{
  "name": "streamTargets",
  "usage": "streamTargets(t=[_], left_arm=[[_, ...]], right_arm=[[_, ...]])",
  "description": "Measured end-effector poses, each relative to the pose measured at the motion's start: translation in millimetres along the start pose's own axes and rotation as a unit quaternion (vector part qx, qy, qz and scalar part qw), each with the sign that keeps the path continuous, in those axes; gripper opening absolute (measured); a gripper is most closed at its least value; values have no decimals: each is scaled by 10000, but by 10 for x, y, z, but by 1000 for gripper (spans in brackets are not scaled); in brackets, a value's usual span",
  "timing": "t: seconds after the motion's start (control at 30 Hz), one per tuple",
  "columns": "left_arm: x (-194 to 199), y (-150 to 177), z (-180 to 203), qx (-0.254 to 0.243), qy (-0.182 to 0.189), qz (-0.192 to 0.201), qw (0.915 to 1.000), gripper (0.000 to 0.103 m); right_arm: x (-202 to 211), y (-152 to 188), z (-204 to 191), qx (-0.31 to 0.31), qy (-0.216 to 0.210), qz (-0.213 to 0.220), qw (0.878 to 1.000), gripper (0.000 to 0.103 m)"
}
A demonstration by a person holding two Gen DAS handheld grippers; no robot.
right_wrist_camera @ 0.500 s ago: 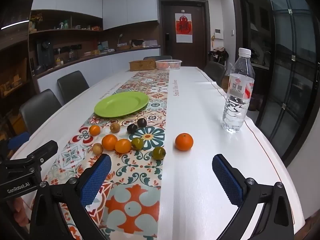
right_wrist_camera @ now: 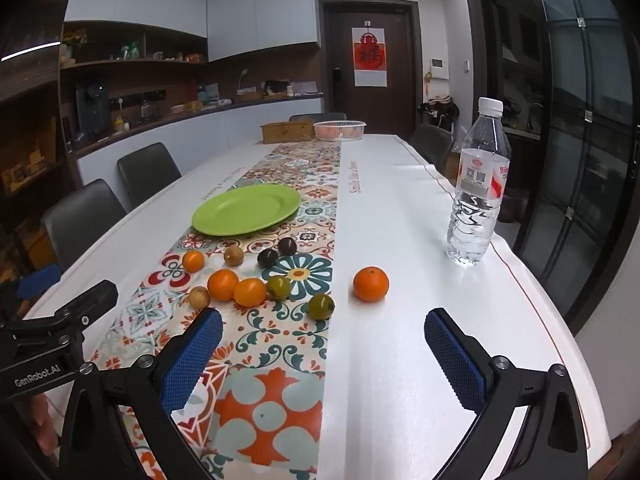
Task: Organize fruits
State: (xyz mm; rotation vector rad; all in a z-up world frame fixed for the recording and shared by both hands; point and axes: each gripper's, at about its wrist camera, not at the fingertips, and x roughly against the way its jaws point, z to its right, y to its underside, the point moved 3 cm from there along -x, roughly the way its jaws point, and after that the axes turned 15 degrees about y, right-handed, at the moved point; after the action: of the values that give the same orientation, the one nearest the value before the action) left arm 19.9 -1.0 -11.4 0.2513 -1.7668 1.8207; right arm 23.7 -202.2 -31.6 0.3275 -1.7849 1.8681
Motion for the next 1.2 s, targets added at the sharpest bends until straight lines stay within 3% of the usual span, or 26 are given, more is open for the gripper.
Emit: streamTargets(t=[1.2], left_arm=[[129,-25,28,-19,39,175,9998,103]], right_arm=[[45,2,-12,-10,-9,41,10000,102]])
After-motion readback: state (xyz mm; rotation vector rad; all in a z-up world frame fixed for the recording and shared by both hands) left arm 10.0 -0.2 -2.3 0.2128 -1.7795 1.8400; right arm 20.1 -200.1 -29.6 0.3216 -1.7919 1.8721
